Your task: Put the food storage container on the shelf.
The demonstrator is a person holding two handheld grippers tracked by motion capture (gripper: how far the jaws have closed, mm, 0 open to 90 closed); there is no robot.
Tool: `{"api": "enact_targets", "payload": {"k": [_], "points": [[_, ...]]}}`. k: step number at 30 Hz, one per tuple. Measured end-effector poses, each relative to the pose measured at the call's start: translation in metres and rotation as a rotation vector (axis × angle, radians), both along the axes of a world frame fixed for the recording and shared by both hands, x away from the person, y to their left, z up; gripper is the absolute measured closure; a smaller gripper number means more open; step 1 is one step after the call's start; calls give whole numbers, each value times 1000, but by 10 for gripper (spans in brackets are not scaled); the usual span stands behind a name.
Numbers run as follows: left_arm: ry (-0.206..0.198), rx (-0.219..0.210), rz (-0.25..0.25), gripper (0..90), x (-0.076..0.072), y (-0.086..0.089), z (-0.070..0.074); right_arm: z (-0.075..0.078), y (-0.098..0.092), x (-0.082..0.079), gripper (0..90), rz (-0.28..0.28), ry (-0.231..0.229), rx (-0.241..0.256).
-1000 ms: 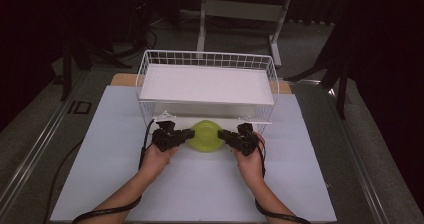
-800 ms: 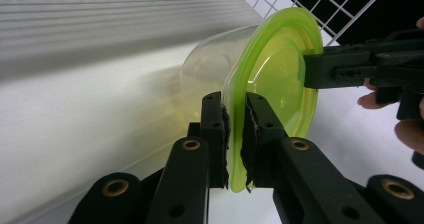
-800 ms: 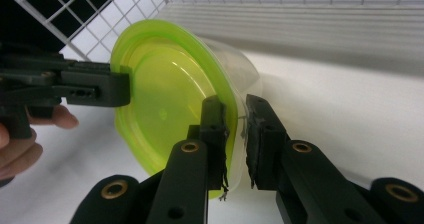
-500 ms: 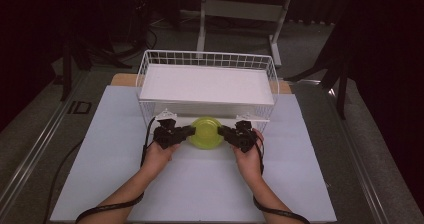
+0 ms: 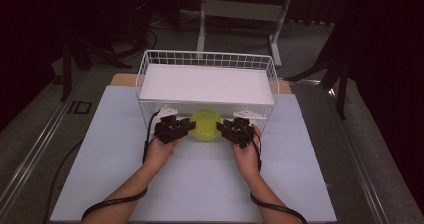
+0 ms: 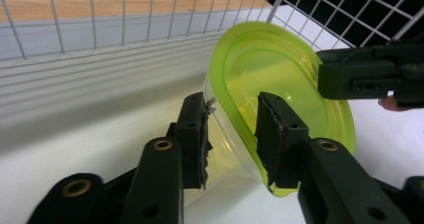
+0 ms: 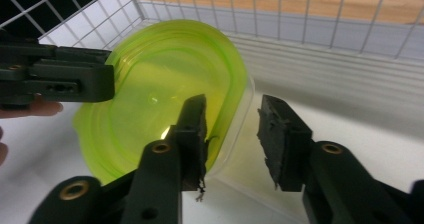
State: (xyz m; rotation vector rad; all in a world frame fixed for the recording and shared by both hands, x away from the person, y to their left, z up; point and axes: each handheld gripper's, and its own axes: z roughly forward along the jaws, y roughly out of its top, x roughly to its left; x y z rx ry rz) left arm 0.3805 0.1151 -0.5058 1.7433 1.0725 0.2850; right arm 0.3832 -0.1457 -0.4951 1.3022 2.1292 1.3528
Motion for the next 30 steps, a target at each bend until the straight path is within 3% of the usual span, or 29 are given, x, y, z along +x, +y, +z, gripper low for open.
{"api": "enact_targets", "payload": {"k": [7,10,12,13,18,23,27,30], "points": [[-38,31,39,586,6,-3,0,-1,3,5,500,-43,-24,-30],[-53,44,59,547,6,-4,1,-1,4,6,480,-50,-17,-11],[-80,25,57,531,3,-3,2,0,6,5,472,-48,-22,-16],[-76,1,49,530,2,-2,3,0,6,3,471,-45,-28,-14],[-51,-19,31,530,-4,4,4,5,7,-8,446,-30,-51,-1],[-94,8,13,512,-19,10,10,12,8,-23,446,-13,-81,-3],[-107,-25,13,469,-36,18,14,15,7,-34,493,-2,-84,2],[-121,-32,-2,372,-51,23,17,13,10,-47,570,9,-82,-14]]}}
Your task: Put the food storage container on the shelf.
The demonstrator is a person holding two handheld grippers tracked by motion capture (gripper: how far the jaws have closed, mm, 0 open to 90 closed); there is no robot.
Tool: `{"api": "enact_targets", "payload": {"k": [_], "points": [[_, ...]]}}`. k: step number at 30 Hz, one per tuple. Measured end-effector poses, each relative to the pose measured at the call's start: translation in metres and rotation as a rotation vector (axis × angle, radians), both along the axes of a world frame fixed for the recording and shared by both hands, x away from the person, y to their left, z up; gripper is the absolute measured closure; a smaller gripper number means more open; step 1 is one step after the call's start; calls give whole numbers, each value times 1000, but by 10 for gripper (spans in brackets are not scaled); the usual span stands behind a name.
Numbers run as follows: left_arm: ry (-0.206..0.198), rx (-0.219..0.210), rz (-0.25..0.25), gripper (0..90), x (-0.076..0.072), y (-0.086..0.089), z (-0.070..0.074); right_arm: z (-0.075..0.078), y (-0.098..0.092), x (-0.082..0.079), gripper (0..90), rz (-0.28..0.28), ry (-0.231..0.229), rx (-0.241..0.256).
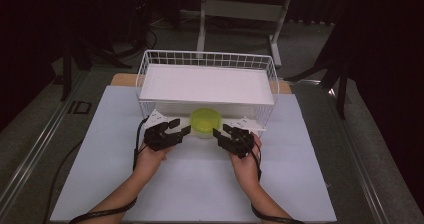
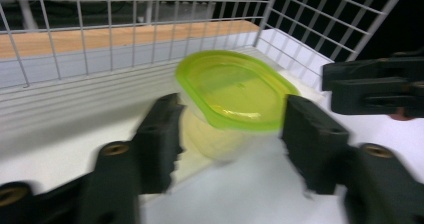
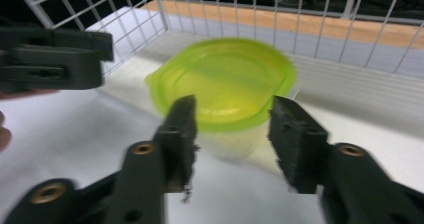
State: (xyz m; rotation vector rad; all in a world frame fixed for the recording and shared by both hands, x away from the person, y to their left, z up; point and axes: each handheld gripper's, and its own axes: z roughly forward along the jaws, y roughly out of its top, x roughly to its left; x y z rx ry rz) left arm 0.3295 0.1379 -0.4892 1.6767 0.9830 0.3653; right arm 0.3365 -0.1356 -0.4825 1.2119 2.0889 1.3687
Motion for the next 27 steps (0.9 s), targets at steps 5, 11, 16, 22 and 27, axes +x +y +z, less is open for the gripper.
{"api": "enact_targets", "payload": {"k": [5,11,16,22,27], "points": [[-44,-24,24,145,-20,11,-3,-14,5,-9,719,26,49,-4],[-54,-23,2,6,-36,14,-13,-29,18,-7,899,58,84,-71],[-55,-20,-42,6,-39,10,-18,-35,28,3,898,53,92,-67],[-80,-4,-35,6,-38,10,-20,-43,35,22,898,24,117,-62],[-68,-28,-13,6,-35,16,-22,-42,40,34,896,-1,114,-66]]}}
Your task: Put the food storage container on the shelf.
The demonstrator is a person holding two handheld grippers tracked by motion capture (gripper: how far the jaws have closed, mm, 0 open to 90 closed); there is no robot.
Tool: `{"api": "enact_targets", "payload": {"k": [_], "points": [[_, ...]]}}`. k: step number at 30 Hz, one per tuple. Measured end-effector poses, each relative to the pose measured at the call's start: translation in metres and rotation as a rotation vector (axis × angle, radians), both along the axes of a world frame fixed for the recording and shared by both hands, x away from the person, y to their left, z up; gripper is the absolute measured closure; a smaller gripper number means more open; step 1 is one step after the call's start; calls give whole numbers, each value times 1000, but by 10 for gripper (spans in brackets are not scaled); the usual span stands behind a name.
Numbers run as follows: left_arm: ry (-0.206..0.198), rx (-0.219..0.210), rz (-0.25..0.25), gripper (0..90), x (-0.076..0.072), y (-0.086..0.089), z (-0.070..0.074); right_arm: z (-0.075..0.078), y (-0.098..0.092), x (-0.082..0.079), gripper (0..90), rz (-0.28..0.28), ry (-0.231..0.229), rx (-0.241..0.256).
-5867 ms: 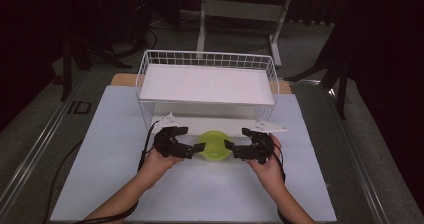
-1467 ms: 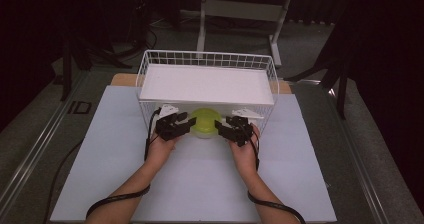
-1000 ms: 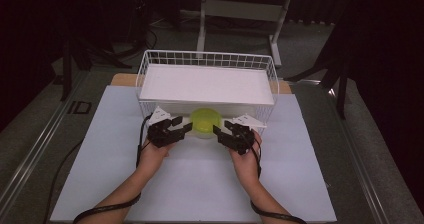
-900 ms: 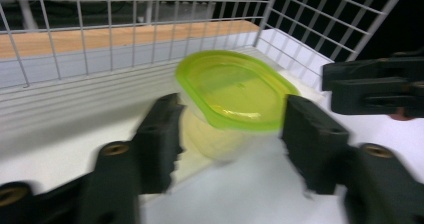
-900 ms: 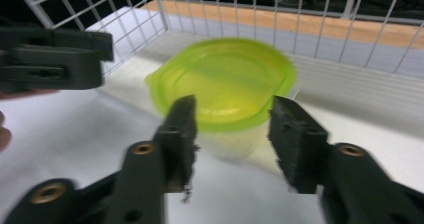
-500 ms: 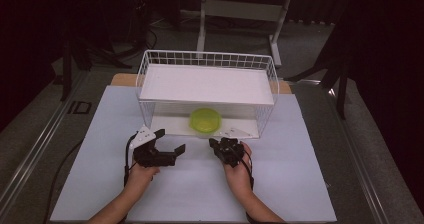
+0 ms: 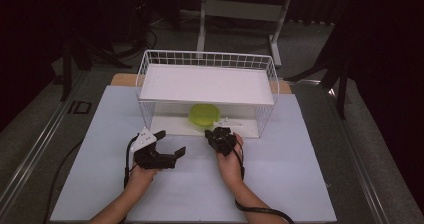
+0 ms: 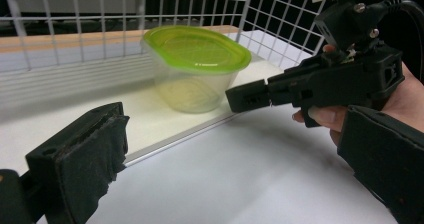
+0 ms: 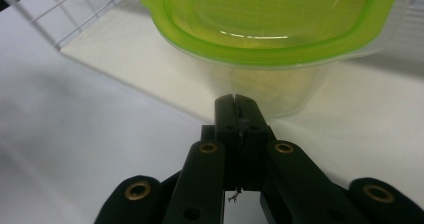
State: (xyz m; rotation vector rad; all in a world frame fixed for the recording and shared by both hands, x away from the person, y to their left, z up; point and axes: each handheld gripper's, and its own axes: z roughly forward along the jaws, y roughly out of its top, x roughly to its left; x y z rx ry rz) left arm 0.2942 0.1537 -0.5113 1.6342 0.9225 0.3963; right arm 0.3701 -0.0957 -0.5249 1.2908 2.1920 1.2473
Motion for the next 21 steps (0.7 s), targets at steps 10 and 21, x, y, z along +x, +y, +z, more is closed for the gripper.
{"api": "enact_targets", "payload": {"k": [10,21], "points": [[5,5,8,6,2,2,-3,3,10,16,879,-13,6,-4],[-25,13,-24,7,2,0,3,16,-2,-15,715,43,-43,-1]]}}
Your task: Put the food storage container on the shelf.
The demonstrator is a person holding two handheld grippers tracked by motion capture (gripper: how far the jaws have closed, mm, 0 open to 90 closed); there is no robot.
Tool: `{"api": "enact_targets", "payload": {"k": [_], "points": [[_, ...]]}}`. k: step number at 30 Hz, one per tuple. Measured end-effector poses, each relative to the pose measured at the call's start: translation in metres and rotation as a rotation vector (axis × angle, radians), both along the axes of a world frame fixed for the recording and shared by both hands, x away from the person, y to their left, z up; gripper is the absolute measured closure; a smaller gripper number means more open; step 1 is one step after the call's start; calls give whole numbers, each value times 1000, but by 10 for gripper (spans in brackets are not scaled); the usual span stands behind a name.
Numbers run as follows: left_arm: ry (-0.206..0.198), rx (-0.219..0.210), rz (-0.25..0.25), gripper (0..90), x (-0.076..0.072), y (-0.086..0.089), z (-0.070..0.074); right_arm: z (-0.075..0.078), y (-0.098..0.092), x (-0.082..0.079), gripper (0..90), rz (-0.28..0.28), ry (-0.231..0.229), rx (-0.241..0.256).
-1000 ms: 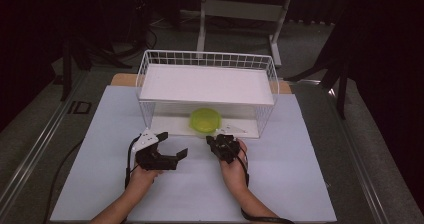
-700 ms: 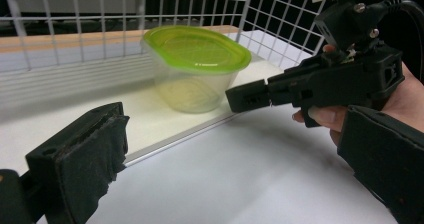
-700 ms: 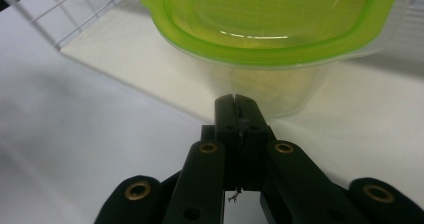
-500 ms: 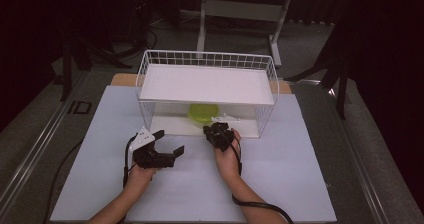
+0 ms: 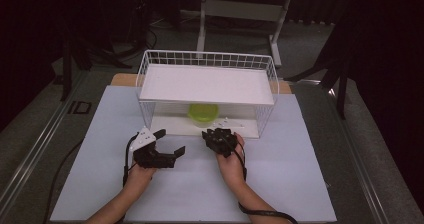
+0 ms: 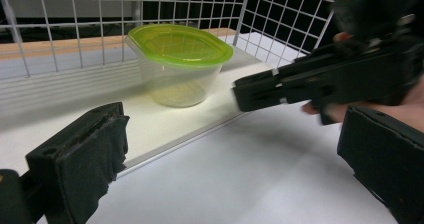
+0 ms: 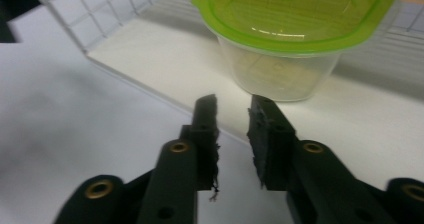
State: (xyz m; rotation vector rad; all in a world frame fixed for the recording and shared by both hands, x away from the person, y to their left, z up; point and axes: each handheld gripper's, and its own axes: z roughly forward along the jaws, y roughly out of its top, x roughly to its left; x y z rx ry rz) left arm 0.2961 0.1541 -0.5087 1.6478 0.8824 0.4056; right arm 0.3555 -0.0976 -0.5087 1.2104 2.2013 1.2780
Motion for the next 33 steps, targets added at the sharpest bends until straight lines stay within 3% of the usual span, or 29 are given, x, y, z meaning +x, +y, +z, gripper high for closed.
{"api": "enact_targets", "payload": {"k": [5,6,10,11,16,23,33], "points": [[-5,-8,-17,7,-2,-3,7,8,-11,-13,616,13,-30,9],[-7,-1,-26,7,-3,-4,9,10,-15,-20,547,22,-45,12],[-19,14,-49,7,-6,-8,14,12,-19,-28,454,45,-73,5],[-16,15,-67,7,-8,-10,15,15,-22,-33,331,63,-91,17],[-7,20,-89,7,-12,-14,18,21,-28,-39,206,95,-92,47],[3,23,-146,7,-25,-17,28,29,-38,-48,169,125,-92,102],[15,4,-168,7,-42,-5,35,32,-62,-63,156,124,-111,101]]}}
